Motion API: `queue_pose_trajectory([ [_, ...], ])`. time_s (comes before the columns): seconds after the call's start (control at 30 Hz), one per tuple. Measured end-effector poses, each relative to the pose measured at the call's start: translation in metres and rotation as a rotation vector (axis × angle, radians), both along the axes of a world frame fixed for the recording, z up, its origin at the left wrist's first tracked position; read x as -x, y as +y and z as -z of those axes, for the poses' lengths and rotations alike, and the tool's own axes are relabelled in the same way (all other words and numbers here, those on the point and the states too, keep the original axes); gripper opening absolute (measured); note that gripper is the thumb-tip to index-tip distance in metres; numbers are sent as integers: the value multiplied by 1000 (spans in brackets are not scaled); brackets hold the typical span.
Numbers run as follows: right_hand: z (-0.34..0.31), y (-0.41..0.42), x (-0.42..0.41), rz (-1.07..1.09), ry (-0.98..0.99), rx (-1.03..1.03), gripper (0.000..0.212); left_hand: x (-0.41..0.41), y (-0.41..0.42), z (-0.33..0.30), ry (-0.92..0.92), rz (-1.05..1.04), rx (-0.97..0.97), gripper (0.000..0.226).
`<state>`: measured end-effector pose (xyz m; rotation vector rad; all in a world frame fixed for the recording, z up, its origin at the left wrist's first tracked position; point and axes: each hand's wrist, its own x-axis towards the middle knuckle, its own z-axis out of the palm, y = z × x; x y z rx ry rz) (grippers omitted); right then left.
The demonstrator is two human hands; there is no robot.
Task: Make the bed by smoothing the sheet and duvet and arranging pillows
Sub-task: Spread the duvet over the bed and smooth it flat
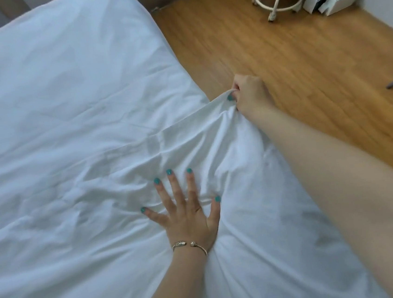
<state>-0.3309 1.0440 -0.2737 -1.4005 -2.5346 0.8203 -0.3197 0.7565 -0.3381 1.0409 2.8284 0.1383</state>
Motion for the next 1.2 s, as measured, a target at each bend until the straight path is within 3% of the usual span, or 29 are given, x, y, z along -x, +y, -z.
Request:
queue_pose_trajectory([
  [0.1, 31, -28, -5, 49, -17, 252, 39, 0, 2, 1, 12, -9, 1, 80],
  [0.17, 32, -62, -19, 124, 125, 251, 51, 1, 2, 1, 5, -8, 9, 80],
  [0.23, 20, -113, -42, 153, 213, 78, 48, 1, 0, 3, 5, -5, 22, 80],
  [0.37, 27, -214, -97, -183, -153, -269, 49, 0, 3, 2, -5, -7, 9, 72],
  [0.63, 64, -202, -105, -202, -240, -236, 50, 2, 3, -12, -80, -8, 89, 78],
  [0.73, 67, -198, -102, -194, -307, -227, 50, 7, -8, -27, -97, 128, 171, 69],
  [0.83, 64, -201, -97, -194, -422, -248, 51, 9, -73, -44, -47, 198, 119, 63],
  [0.9, 52, -203, -95, -136, -466, -273, 50, 4, -150, -50, -83, 116, 25, 62],
  [1.0, 11, -232, -83, -26, -631, -199, 53, -9, -301, -57, -139, -80, 37, 62],
  [1.1, -21, -326, -105, 10, -514, -132, 52, -47, -428, -63, -210, -161, 114, 62],
  [1.2, -25, -463, -163, -95, -441, -153, 53, -85, -500, -78, -335, -261, 139, 60],
])
